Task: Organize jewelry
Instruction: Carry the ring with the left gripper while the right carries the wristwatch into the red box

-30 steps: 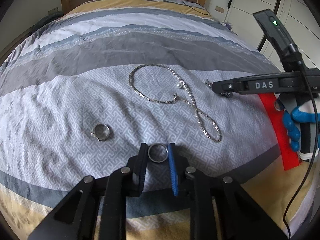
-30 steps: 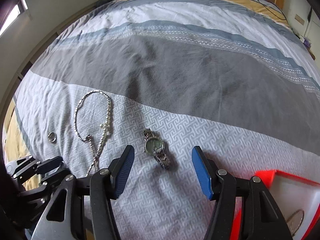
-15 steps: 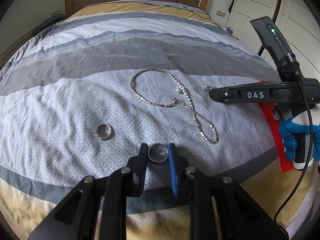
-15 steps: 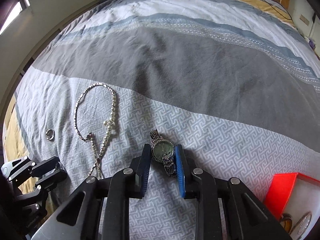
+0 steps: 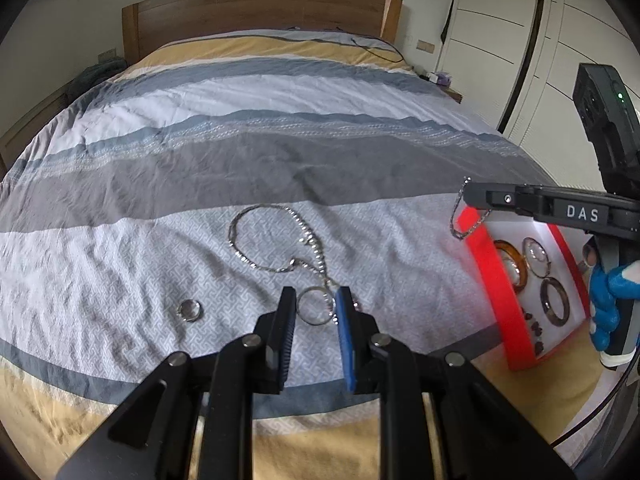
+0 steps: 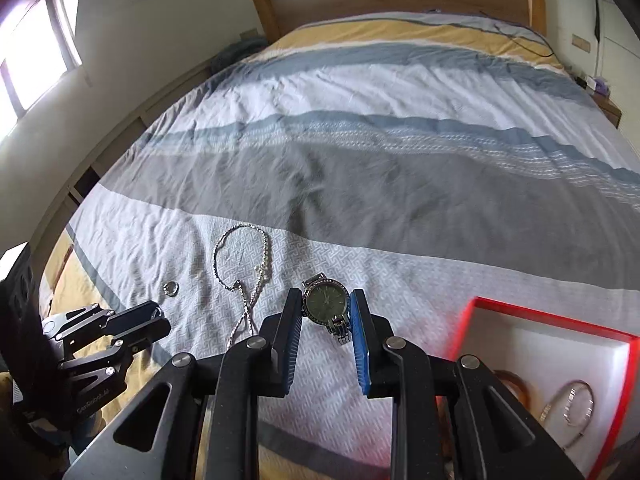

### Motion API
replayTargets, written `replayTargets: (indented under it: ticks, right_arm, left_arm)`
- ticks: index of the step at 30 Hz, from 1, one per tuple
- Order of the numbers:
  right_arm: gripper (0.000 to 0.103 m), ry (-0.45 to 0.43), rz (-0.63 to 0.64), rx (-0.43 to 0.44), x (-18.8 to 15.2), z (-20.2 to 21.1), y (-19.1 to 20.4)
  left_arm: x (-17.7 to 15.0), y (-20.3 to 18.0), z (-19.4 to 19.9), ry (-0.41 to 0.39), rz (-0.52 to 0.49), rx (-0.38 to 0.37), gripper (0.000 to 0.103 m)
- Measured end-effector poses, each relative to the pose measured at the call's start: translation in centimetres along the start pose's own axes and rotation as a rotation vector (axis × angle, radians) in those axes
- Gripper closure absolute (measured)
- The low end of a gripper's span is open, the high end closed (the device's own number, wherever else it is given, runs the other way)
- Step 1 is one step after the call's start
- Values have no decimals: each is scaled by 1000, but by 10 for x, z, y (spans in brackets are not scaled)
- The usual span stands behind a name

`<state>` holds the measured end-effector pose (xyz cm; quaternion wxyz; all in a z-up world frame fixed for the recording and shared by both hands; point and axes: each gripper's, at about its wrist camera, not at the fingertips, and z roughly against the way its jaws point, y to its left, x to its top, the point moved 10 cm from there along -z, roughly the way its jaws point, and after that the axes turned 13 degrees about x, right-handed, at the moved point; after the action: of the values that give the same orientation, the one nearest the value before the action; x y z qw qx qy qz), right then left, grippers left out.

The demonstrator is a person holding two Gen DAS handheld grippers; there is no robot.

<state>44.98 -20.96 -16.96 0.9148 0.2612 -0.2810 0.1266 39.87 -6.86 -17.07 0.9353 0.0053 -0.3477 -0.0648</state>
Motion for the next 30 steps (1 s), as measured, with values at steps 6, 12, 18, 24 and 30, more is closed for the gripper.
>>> replayTargets:
  ticks: [6, 12, 18, 24, 30]
  right_arm:
    - [79, -67, -22, -33, -5, 60, -23]
    - [79, -116, -56, -96, -16, 113, -70]
    - [79, -118, -111, -147, -32, 130, -126]
    - [79, -93, -158, -162, -41, 110, -168]
    - [79, -58, -169, -181, -52, 87, -191]
  left_arm:
    - [18, -58, 22, -37, -58, -57, 84]
    - [27, -130, 29, -50, -135, -133, 84]
    - [41, -200, 8, -34, -198, -182, 84]
    - [54, -236, -30, -21, -233, -147, 84]
    - [50, -248, -65, 35, -223, -110, 84]
